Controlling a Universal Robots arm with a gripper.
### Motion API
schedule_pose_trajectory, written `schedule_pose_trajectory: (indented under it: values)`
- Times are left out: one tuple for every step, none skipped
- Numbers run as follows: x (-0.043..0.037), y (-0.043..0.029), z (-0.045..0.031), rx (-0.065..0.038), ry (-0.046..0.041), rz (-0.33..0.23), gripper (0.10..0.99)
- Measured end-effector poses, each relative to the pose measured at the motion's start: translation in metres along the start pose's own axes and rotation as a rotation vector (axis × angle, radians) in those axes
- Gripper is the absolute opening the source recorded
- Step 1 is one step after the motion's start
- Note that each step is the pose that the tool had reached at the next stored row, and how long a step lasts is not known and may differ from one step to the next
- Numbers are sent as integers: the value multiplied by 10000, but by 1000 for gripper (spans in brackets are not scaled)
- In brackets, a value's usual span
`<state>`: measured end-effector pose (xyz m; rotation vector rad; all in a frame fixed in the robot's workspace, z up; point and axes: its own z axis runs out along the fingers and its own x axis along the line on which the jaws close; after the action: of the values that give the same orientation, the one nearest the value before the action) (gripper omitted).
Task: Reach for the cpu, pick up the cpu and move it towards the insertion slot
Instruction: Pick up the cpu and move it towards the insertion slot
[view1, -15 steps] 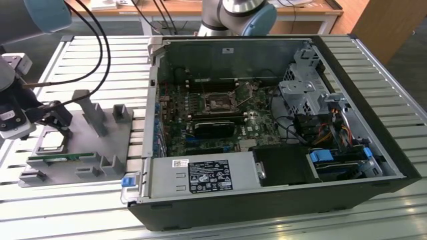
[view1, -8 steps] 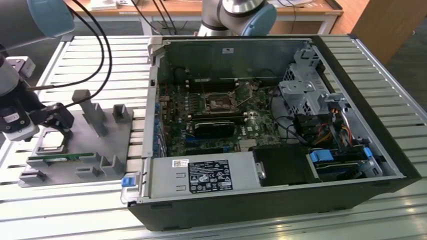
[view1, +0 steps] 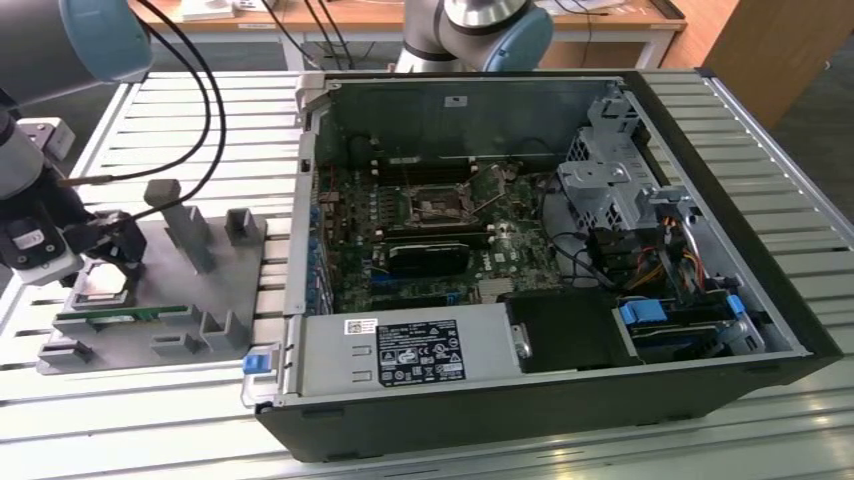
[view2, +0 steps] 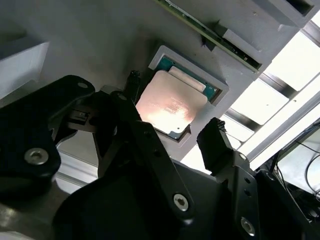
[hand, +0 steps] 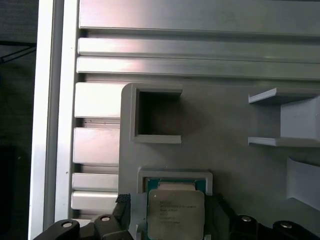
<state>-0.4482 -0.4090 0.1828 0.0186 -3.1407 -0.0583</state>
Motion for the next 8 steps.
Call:
schedule_pose_trajectory:
  values:
    - [0,0,3,0,0,0,804]
    - [1,0,4,0,0,0,733]
    - [1,-3,6,-1,-1,1,733]
    - [1,-6,7,0,0,1,733]
    - [1,-12,8,-1,-1,0,733]
    - [1,-20,9,-1,-1,0,733]
    - [1,-28,9,0,0,0,733]
    - [1,-36,10,0,0,0,733]
